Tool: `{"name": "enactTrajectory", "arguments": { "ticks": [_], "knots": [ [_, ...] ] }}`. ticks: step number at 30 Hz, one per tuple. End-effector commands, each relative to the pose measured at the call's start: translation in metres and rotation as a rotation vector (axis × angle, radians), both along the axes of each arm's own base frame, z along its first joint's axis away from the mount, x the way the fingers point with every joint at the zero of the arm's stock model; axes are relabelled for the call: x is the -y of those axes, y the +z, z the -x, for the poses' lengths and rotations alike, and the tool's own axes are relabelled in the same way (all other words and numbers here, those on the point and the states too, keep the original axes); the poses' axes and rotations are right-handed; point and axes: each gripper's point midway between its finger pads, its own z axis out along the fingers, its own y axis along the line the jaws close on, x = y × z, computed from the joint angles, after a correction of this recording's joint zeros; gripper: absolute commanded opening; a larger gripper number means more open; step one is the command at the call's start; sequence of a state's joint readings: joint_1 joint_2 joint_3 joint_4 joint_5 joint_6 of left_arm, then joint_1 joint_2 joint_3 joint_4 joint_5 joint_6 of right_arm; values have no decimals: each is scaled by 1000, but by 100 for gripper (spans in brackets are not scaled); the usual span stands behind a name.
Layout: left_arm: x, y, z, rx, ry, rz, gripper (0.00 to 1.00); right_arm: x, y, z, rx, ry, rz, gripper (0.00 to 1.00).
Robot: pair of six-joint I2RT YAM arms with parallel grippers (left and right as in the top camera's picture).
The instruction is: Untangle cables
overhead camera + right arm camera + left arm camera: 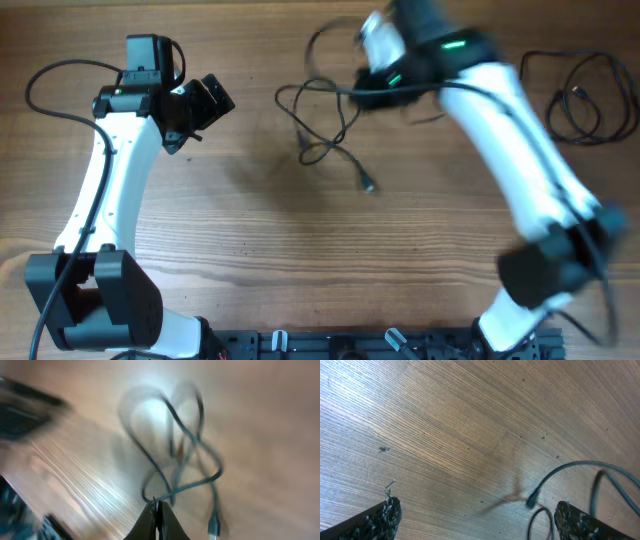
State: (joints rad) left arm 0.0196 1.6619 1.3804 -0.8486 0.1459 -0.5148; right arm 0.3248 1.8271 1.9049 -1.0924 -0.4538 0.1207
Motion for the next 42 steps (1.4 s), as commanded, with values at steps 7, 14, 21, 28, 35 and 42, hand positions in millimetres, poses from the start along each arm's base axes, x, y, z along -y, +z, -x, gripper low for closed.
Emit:
{"name": "enactTrajectory", "arguments": {
  "ticks": [7, 14, 21, 28, 35, 42],
  "knots": [
    [-1, -7, 1, -18, 16, -6, 100, 155, 108, -28, 264, -411, -55, 4],
    [-1, -7, 1, -18, 16, -6, 100, 114, 25, -22, -57, -328, -16, 48],
    [-1, -7, 1, -18, 16, -6, 100, 62, -82, -13, -381, -290, 125, 63],
    [-1, -7, 1, -18, 16, -6, 100, 12, -162, 14, -534, -192, 307, 53],
    [-1, -7, 1, -18, 16, -6, 100, 9, -214, 41, -614, -283, 425, 53],
    [-1, -7, 1, -18, 16, -6, 100, -18, -255, 60, -668, -318, 336, 52]
  ]
}}
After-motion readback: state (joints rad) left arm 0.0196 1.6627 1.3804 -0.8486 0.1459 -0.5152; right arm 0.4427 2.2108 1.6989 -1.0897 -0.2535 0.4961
